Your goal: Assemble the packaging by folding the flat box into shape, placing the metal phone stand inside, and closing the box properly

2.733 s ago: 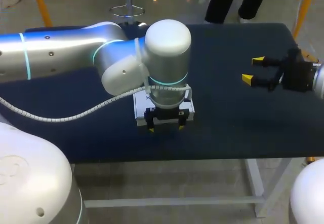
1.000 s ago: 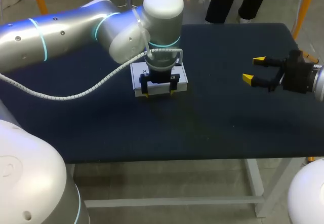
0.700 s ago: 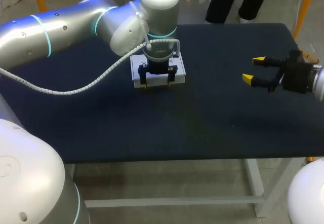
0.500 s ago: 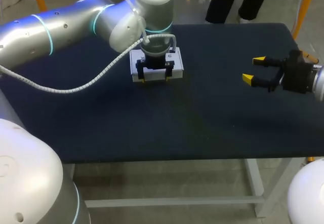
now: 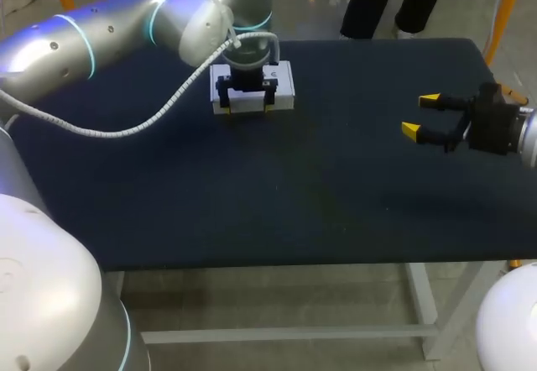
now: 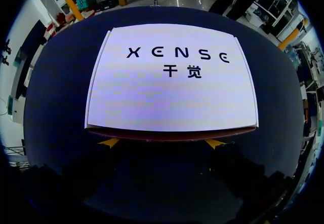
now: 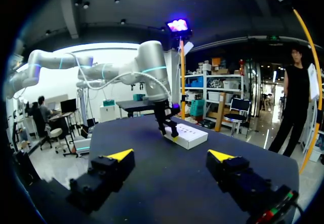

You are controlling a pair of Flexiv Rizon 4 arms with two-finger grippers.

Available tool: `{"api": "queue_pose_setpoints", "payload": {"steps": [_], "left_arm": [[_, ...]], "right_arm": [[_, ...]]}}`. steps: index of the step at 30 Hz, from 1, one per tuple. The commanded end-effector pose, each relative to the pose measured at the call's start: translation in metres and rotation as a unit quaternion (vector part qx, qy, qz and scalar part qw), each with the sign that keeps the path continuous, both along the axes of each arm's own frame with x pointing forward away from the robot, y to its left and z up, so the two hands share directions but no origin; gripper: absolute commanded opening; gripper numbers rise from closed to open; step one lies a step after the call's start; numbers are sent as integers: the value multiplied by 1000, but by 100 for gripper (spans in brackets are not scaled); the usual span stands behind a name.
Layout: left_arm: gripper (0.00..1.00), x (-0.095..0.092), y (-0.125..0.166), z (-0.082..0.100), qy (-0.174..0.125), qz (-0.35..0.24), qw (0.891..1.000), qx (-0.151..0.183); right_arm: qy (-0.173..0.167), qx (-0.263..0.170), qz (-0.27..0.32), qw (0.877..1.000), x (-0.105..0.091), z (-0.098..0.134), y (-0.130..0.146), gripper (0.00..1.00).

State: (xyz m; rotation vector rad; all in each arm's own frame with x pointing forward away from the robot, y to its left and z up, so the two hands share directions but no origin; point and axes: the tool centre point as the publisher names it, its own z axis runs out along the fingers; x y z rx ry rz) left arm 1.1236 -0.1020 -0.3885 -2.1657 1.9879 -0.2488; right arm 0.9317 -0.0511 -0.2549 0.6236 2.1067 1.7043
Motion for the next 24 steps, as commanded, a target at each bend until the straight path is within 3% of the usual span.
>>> {"api": "queue_pose_setpoints", "payload": {"steps": [1, 16, 20, 24], "left_arm": [[100, 22, 1, -6, 21, 0, 1000, 0], [100, 59, 6, 3, 18, -7, 1000, -3], [100, 59, 6, 6, 15, -14, 1000, -5], [100, 41, 4, 10, 8, -32, 999, -19]], "right_arm": [[-2, 2, 1, 1000, 0, -1, -1, 100], [-2, 2, 1, 1000, 0, -1, -1, 100], [-2, 2, 1, 1000, 0, -1, -1, 100], [-2, 2, 1, 1000, 0, -1, -1, 100]]}}
